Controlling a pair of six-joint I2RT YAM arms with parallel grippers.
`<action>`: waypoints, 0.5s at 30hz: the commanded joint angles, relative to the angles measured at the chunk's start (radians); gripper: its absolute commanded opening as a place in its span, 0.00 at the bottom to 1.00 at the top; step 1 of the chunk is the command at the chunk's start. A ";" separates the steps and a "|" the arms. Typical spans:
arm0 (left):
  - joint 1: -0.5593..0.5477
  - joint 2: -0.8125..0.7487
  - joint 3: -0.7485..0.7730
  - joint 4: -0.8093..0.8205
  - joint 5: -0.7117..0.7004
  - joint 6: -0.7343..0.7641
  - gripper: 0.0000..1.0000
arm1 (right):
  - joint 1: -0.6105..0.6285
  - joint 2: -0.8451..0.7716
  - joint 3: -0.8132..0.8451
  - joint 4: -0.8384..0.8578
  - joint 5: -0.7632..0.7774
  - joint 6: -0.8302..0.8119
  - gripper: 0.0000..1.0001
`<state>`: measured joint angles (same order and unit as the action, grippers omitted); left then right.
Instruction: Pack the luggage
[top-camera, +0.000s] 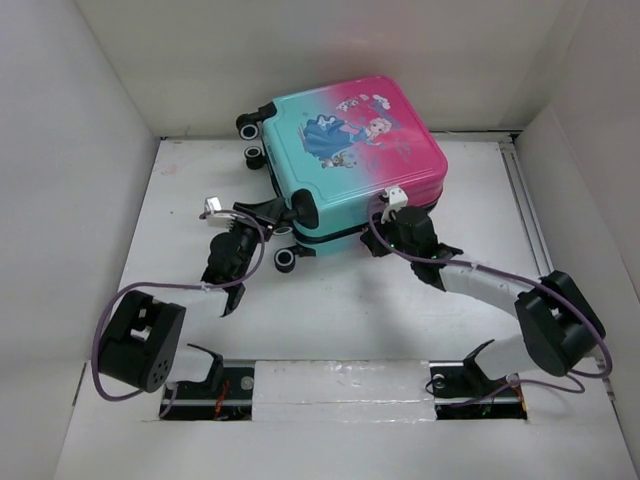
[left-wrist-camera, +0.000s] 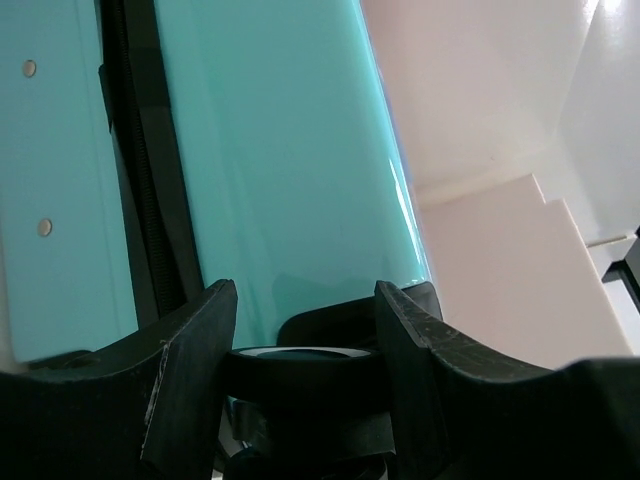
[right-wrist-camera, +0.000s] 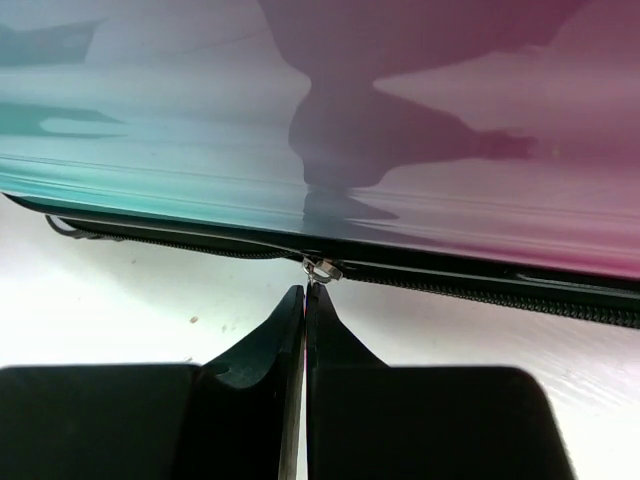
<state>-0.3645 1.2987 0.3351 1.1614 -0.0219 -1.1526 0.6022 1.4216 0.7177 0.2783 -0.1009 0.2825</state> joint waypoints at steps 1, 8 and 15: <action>-0.152 0.074 0.087 0.099 0.224 -0.021 0.00 | 0.091 -0.041 0.017 0.168 -0.226 0.027 0.00; -0.185 0.174 0.162 0.192 0.270 -0.078 0.00 | 0.166 -0.083 0.006 0.179 -0.290 0.047 0.00; -0.194 0.081 0.173 0.110 0.284 -0.024 0.00 | 0.272 -0.013 0.011 0.171 -0.243 0.029 0.00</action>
<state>-0.5056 1.4540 0.4435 1.2461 0.0830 -1.1927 0.8009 1.4414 0.7040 0.3523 -0.0723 0.2863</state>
